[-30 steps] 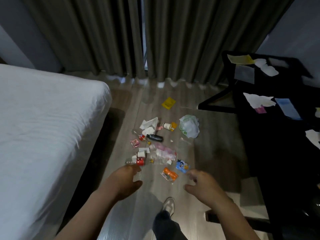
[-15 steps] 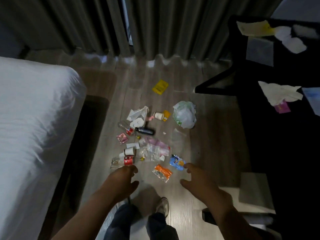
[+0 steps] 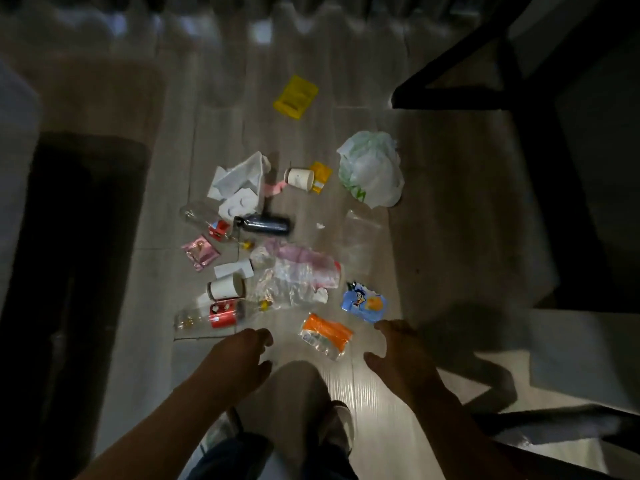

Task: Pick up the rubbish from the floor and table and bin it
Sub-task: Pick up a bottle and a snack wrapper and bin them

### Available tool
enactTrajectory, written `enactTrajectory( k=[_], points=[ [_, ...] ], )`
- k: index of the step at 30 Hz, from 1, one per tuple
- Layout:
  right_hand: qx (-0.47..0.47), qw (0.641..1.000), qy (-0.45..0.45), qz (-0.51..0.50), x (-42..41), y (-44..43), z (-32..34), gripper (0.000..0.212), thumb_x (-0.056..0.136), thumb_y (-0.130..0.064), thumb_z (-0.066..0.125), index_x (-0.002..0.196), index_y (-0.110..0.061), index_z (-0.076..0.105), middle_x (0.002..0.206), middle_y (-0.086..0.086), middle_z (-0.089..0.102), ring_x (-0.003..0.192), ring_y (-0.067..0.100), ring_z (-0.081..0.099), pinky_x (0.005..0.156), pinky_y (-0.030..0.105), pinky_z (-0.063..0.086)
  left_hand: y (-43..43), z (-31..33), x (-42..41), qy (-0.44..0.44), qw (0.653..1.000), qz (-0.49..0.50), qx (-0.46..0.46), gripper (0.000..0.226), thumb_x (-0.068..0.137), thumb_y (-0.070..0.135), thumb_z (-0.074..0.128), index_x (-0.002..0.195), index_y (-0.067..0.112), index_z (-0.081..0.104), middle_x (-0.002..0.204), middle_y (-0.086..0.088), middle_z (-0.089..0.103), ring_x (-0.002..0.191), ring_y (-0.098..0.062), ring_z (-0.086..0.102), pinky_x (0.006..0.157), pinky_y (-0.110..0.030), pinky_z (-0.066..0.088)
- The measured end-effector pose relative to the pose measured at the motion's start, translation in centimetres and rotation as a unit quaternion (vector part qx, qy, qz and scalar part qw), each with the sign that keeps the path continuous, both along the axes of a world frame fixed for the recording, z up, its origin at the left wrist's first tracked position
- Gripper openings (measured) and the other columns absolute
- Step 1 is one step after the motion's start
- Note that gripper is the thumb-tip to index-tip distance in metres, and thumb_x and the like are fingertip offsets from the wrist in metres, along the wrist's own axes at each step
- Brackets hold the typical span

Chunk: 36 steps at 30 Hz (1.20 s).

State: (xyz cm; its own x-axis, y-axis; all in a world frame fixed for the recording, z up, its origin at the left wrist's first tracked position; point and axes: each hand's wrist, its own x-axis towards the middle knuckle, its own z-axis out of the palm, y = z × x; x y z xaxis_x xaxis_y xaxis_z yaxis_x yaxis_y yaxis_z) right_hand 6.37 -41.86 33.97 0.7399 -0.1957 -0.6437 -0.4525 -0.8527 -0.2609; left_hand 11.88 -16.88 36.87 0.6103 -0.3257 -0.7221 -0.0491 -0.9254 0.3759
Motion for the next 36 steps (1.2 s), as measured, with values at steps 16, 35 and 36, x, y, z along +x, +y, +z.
enactTrajectory(
  k=[16,35,36],
  points=[
    [-0.034,0.994,-0.054,0.084,8.8,-3.6,-30.3,0.052,0.082,-0.029,0.066,0.13,-0.016,0.051,0.121,0.006,0.051,0.114,0.022,0.05,0.095,0.026,0.039,-1.8,-31.0,9.0,-0.157,0.97,-0.169,-0.078,0.022,0.09,0.033,0.057,0.112,0.03,0.056,0.106,0.013,0.057,0.095,0.0,0.055,0.076,-0.008,0.042],
    [-0.08,0.978,-0.118,0.152,11.3,-7.4,-37.0,0.052,0.097,-0.039,0.048,0.14,-0.012,0.042,0.15,0.01,0.034,0.136,0.023,0.031,0.108,0.022,0.026,-0.2,-34.6,10.5,-0.194,0.959,-0.206,-0.005,0.037,0.093,0.029,0.053,0.129,0.024,0.048,0.119,0.005,0.055,0.1,-0.007,0.054,0.079,-0.017,0.046],
    [-0.08,0.978,-0.116,0.152,11.2,-7.5,-37.2,0.052,0.097,-0.038,0.048,0.142,-0.013,0.04,0.151,0.01,0.032,0.138,0.024,0.029,0.109,0.023,0.025,-0.2,-34.5,10.4,-0.195,0.959,-0.206,-0.004,0.036,0.093,0.029,0.053,0.128,0.023,0.049,0.118,0.005,0.056,0.101,-0.007,0.055,0.082,-0.02,0.047]
  ],
)
